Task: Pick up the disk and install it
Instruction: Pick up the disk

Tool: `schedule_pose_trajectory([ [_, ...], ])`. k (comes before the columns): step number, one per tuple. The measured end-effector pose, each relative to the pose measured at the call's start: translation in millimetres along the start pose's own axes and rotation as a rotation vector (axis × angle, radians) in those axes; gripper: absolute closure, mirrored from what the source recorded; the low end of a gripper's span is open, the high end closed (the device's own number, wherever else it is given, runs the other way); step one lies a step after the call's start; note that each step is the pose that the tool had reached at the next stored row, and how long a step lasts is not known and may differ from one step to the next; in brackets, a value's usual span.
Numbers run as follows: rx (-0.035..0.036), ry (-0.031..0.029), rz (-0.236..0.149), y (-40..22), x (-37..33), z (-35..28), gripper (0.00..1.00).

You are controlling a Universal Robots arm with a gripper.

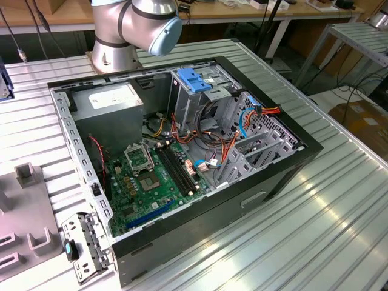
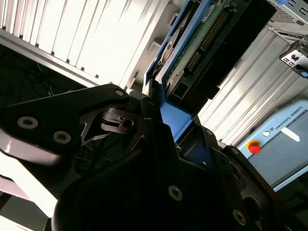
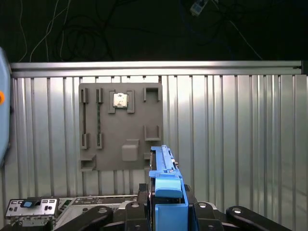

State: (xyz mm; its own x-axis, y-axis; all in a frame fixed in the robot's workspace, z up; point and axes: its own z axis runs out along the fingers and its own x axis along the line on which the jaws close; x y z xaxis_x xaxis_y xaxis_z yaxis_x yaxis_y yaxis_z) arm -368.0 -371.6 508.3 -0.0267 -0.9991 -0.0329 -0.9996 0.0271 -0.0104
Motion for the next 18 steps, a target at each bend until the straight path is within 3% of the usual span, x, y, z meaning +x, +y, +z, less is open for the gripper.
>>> schedule_pose_trajectory([
  [18, -0.0001, 0.0001, 0.0, -23.5, -0.6, 0.6, 0.63],
])
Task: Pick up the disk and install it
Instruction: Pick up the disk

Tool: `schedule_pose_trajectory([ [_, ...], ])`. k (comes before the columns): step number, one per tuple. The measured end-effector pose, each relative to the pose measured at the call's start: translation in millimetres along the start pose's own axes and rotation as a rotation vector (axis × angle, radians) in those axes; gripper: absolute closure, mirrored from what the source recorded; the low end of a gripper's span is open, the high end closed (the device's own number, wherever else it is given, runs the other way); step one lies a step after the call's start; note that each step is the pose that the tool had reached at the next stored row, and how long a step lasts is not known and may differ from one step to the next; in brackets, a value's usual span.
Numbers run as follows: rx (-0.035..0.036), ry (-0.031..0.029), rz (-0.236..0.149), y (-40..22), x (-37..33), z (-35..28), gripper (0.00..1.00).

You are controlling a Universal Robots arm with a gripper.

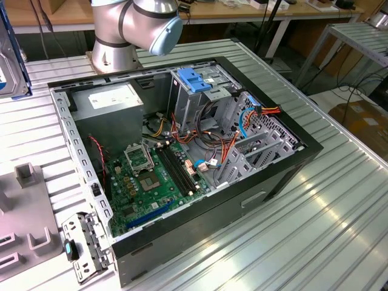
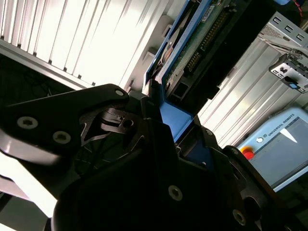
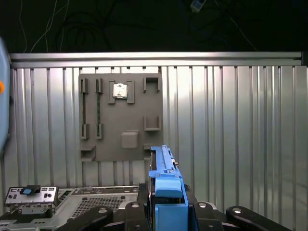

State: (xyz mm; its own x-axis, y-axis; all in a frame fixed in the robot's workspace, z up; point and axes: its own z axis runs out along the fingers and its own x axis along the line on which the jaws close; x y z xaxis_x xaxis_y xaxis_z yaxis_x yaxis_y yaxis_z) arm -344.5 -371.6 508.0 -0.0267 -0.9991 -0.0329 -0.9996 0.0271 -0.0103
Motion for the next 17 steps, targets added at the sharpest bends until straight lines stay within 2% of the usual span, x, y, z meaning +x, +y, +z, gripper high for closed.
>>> schedule_pose_trajectory([
  [9, 0.0, 0.0, 0.0, -7.2, -0.2, 0.2, 0.63],
  [17, 0.0001, 0.0, 0.0, -16.6, -0.4, 0.4, 0.63],
])
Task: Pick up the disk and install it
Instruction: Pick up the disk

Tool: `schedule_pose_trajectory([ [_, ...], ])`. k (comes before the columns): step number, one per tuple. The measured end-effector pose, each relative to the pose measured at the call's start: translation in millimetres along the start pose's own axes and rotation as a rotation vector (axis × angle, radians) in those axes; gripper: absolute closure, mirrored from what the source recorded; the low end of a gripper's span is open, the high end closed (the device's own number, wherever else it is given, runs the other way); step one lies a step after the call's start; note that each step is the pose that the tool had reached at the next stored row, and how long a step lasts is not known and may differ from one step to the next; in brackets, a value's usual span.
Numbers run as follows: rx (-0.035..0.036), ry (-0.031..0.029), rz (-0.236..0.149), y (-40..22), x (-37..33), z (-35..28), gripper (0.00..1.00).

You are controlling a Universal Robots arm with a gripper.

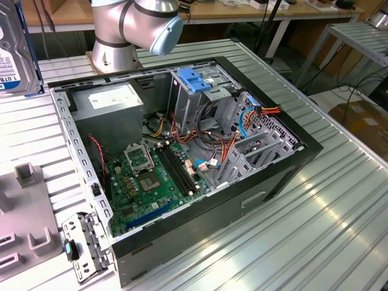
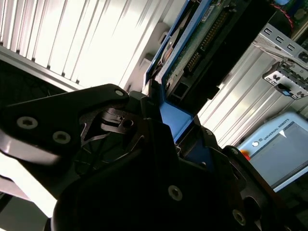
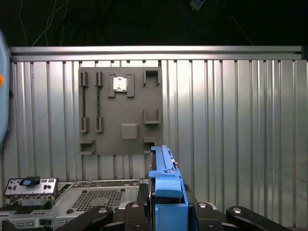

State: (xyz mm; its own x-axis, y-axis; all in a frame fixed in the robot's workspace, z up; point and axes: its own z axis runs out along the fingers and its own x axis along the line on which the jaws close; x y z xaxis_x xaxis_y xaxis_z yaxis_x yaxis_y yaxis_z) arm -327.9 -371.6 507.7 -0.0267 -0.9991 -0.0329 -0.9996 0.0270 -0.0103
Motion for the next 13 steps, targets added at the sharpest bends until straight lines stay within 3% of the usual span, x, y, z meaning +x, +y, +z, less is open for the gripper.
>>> schedule_pose_trajectory([
  [13, 0.0001, -0.0001, 0.0, -12.1, -0.3, 0.4, 0.63],
])
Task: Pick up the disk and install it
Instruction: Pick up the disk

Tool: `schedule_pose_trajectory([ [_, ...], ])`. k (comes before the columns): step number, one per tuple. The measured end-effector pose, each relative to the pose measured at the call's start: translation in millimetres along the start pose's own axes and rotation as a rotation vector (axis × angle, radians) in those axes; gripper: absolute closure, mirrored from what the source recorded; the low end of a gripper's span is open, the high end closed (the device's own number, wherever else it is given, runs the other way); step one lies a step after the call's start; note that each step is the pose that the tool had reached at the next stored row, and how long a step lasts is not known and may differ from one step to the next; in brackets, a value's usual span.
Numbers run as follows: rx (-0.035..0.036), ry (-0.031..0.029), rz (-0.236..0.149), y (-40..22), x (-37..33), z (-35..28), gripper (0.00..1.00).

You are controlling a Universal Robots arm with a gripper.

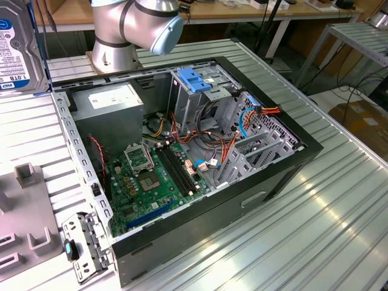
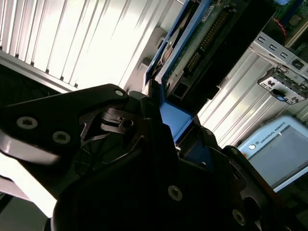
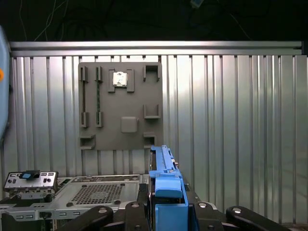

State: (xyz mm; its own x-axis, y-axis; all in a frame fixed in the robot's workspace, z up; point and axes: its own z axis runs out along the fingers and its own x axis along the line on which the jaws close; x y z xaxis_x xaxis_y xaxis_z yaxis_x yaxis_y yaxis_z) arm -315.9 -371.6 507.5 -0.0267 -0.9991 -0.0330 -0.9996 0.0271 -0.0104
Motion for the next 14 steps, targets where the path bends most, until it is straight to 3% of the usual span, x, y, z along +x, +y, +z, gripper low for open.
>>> schedule_pose_trajectory([
  [14, -0.0001, 0.0001, 0.0, -13.9, -0.4, 0.5, 0.63],
])
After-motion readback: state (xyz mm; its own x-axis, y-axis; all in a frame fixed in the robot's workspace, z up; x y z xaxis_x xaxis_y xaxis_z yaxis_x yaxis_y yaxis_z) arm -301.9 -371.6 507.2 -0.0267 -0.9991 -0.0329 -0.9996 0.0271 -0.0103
